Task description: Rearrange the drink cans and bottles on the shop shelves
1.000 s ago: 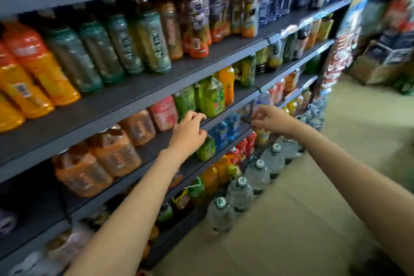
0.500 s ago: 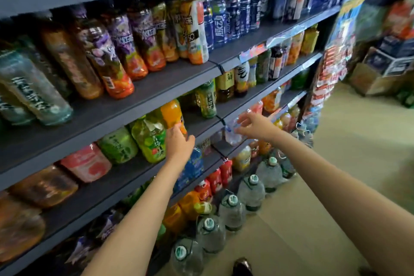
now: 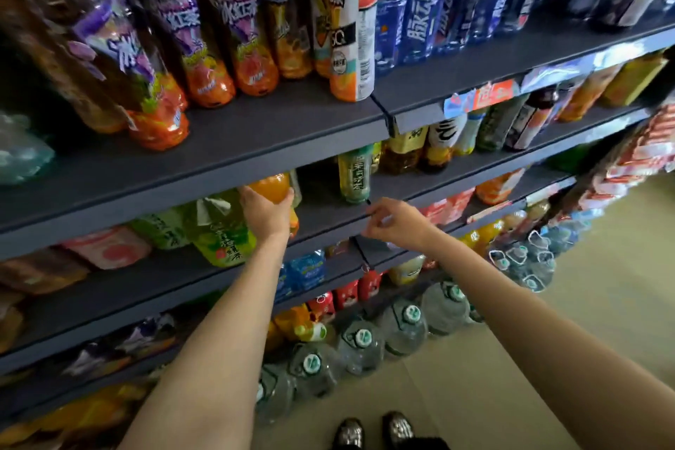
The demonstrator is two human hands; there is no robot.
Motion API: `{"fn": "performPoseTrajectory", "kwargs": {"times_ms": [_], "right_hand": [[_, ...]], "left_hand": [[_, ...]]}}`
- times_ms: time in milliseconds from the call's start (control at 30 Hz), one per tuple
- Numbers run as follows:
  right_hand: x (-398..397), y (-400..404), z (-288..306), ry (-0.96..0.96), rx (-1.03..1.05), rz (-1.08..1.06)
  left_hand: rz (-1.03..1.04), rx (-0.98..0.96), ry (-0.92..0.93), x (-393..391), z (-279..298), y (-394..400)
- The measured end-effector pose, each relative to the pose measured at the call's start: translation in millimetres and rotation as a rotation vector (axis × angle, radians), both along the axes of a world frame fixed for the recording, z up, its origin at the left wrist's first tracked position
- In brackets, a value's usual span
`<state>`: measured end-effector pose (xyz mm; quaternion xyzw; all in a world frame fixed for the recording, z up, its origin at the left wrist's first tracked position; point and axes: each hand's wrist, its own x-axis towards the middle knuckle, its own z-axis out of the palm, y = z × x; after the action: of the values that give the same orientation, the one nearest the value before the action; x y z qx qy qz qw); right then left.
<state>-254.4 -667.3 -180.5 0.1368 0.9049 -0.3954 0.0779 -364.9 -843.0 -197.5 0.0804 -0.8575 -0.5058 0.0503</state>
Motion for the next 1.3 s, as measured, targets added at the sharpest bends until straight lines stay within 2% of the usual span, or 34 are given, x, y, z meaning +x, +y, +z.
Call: {"fn": "performPoseTrajectory", "kwargs": {"times_ms": [100, 333, 500, 633, 733, 900, 1000, 1167, 1300], "right_hand": [[-12.0, -3.0, -8.9, 0.004, -0.058, 0.142], [-33.3, -36.4, -11.9, -0.061, -0.113, 0.542], [-49.2, -127.0, 18.0, -0.137, -0.21, 0.78], [-52.5, -216.7, 52.1, -0.025, -0.163, 0.891], [-49.2, -291.9, 70.2, 0.127, -0.124, 0.893], [-40.9, -436.0, 97.6, 0.41, -0.167, 0.708], [-37.1, -520.5, 118.6, 0.537, -0.252, 0.683], [-39.1, -650.6, 146.6, 0.656, -0.482, 0.606], [-56.0, -747.9, 154.2, 0.53, -0.543, 0.678]], "left_hand": [[0.006, -0.03, 0.07, 18.5, -0.3, -5.9], [-0.115, -0.054, 0.068, 86.1, 21.8, -68.6], [-0.035, -0.013, 0.131, 103.3, 79.9, -135.1], [0.044, -0.045, 0.179, 114.8, 118.1, -207.5], [0.051, -0.081, 0.163, 126.1, 141.1, -279.9], [0.148, -0.209, 0.256, 164.6, 169.7, -437.1], [0.23, -0.317, 0.222, 188.2, 179.1, -536.7], [0.346, -0.358, 0.183, 210.5, 189.9, -673.7], [0.418, -0.379, 0.238, 204.0, 193.2, -745.3]]}}
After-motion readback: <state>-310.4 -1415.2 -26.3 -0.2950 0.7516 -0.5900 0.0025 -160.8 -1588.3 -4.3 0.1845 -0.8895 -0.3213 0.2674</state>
